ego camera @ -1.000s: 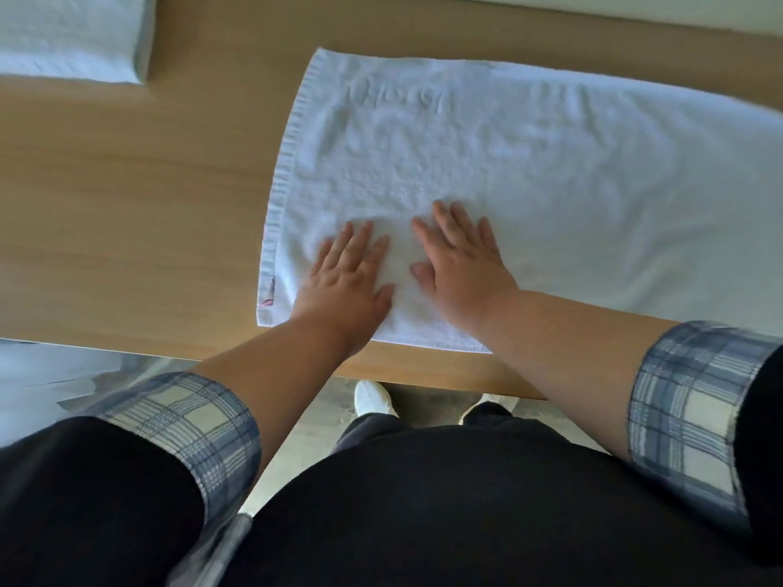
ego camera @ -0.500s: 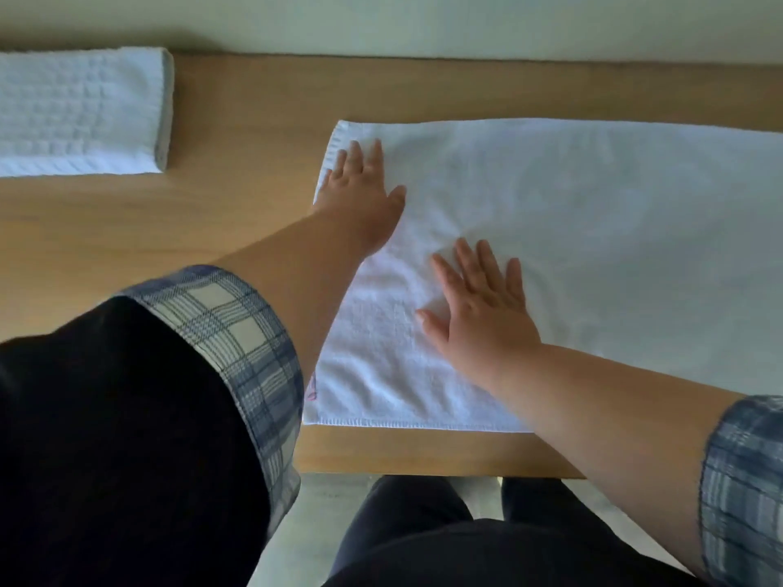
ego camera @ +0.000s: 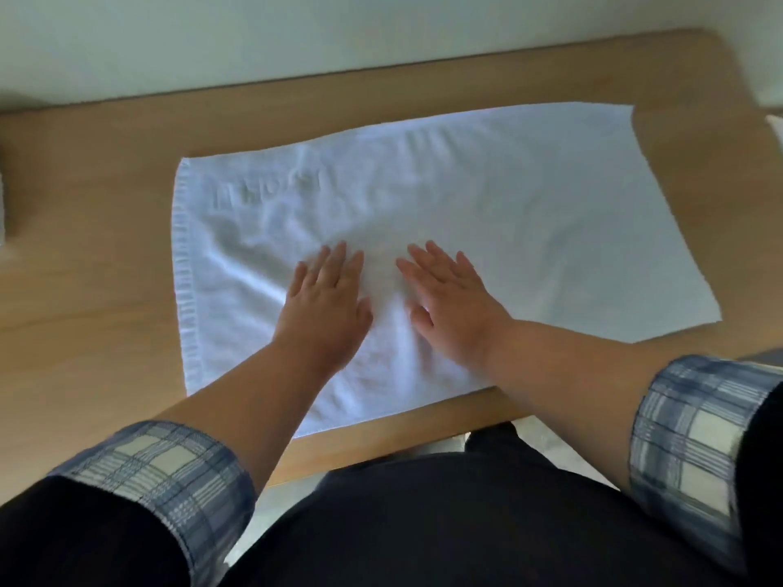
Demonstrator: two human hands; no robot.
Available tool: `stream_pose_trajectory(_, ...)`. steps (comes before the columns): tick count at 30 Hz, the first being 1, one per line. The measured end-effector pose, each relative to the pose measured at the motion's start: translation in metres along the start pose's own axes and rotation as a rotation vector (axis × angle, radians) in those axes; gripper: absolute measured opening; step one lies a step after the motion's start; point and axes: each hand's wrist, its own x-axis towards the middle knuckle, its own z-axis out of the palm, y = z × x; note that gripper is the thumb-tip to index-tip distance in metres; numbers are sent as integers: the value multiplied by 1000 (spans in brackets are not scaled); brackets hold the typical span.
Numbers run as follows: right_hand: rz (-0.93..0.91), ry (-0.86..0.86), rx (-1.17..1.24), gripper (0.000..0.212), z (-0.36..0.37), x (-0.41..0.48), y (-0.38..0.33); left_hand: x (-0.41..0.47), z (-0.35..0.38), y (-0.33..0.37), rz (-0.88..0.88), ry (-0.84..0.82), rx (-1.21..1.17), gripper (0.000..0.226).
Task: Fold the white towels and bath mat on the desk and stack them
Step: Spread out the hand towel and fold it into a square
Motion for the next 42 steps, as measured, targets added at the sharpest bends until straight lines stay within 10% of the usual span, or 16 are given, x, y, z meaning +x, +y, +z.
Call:
stream_pose_trajectory(8, 487, 37, -68, 73, -33, -80, 186, 8, 17, 69, -280, -54, 76, 77)
stream_pose_trajectory(16, 324, 45, -101, 66, -48, -89, 255, 86, 42, 279, 308, -113, -86, 54)
stream_pose_trajectory(27, 590, 278, 455, 70, -94, -116, 314, 137, 48, 366, 89, 20, -90, 31)
stream_pose_trajectory(35, 550, 61, 596, 66, -113, -126, 336, 224, 25, 415, -211, -123, -287, 42)
stream_pose_trajectory(42, 558, 18, 761, 25, -122, -117, 340, 200, 38, 448, -388, -235, -353, 69)
